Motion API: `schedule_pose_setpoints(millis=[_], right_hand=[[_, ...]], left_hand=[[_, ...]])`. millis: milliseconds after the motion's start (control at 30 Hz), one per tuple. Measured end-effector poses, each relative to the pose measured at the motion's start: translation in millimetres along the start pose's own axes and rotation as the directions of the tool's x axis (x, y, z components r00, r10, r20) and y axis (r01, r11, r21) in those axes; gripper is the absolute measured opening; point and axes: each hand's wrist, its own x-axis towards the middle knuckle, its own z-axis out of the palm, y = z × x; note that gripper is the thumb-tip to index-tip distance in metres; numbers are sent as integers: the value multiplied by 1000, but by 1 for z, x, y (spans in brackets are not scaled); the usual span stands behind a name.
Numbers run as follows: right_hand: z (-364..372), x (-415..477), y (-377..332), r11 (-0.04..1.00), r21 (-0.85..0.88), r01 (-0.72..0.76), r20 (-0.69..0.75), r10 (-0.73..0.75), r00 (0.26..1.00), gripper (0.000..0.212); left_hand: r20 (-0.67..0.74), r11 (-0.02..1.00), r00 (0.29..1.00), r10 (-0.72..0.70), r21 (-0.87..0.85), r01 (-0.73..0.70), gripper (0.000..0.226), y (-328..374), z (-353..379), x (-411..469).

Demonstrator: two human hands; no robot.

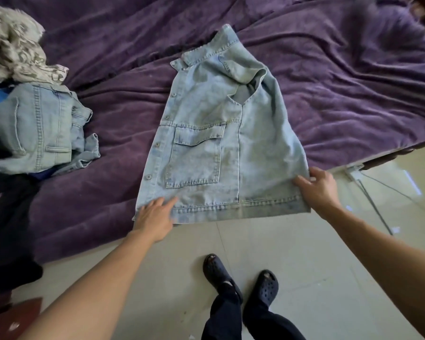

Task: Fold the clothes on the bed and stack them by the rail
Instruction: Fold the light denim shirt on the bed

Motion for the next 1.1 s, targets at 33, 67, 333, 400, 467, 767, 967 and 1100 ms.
schedule_pose_setpoints(millis=[33,67,333,400,467,767,967,1100], right_hand=[[-3,-2,-25,996,25,83,-19,-83,996,18],[0,-5,-53,985,18,174,-14,-174,985,16],[156,-68,-189,722,-283,631,725,-270,634,35],[178,-76,-172,691,-337,640,754,-209,623,35],[176,-68,-153,714,-357,602,565,-348,748,29],[180,14,-82,463,-626,628,572,-276,773,62],[162,-33,-53,499,-485,718,611,-394,686,83],[159,-83,-39,349,-493,797,675,-424,603,101]], left_hand=[[-13,999,999,-46,-13,46,57,-8,-4,-4],[-24,995,995,-95,-35,94,52,-17,-8,-9],[-69,903,932,-356,-281,324,41,-93,-24,-44],[-97,903,923,-372,-269,335,39,-109,-25,-43],[-197,918,922,-333,-291,270,37,-112,-28,-35],[-111,941,938,329,-47,-336,73,-25,6,37],[36,935,945,325,140,-327,119,-33,31,25],[9,949,954,300,98,-300,101,-36,20,19]])
